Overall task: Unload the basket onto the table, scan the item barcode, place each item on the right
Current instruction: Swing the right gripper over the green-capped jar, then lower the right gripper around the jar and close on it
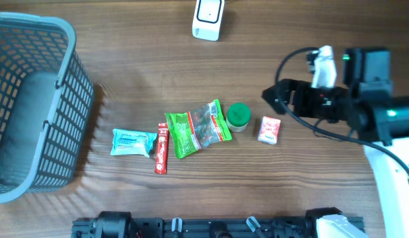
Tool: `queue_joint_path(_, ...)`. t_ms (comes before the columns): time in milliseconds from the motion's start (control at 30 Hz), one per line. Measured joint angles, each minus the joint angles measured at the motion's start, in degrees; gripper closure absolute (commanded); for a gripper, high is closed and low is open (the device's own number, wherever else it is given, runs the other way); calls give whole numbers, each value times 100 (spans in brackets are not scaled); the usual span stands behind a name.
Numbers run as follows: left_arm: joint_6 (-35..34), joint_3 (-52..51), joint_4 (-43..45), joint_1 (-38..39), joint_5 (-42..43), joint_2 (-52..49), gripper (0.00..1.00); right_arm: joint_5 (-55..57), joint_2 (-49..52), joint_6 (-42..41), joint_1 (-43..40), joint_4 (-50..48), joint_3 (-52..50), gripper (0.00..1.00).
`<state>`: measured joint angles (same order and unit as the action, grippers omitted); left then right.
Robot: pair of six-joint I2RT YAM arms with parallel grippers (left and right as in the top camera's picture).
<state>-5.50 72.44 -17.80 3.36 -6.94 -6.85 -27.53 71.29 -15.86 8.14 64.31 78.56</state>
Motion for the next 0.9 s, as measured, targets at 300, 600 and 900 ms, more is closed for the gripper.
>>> queue_joint_path(300, -2, -87, -192, 0, 2, 55, 0, 1775, 699, -1032, 1687, -155, 2, 0)
queue_joint_path(600, -2, -356, -122, -11, 0, 557, 0, 2636, 1921, -1720, 1764, -693, 2, 0)
queue_joint_path(900, -2, -422, -87, -11, 0, 632, 0, 2756, 2924, -1628, 1764, -863, 2, 0)
